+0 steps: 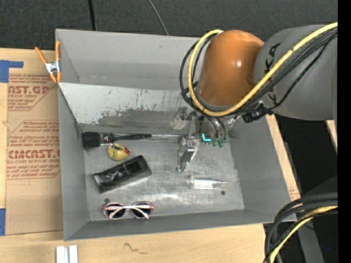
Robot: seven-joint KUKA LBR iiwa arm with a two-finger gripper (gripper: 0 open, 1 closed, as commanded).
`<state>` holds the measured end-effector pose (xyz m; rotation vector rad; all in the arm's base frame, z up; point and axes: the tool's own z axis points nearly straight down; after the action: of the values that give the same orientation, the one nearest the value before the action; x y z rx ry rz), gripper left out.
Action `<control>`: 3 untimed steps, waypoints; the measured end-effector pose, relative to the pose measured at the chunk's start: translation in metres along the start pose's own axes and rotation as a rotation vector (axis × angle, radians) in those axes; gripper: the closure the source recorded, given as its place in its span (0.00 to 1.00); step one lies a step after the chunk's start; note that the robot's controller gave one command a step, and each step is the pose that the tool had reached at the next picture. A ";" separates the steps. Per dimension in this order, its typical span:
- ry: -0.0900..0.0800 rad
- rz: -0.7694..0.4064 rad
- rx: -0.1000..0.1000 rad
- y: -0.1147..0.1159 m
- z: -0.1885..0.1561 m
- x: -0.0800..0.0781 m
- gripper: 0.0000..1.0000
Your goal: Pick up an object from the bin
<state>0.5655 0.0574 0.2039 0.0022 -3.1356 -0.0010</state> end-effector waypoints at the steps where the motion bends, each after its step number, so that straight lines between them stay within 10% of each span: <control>1: -0.008 0.001 -0.001 0.000 -0.004 -0.002 0.00; 2: -0.012 -0.058 0.001 0.047 0.036 0.014 0.00; 3: -0.010 -0.182 -0.003 0.052 0.089 -0.005 0.00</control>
Offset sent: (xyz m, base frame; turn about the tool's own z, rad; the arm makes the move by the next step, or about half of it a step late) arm -0.0318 0.0929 -0.0749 -0.1184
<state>0.5694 0.1099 0.1149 0.2876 -3.1327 -0.0070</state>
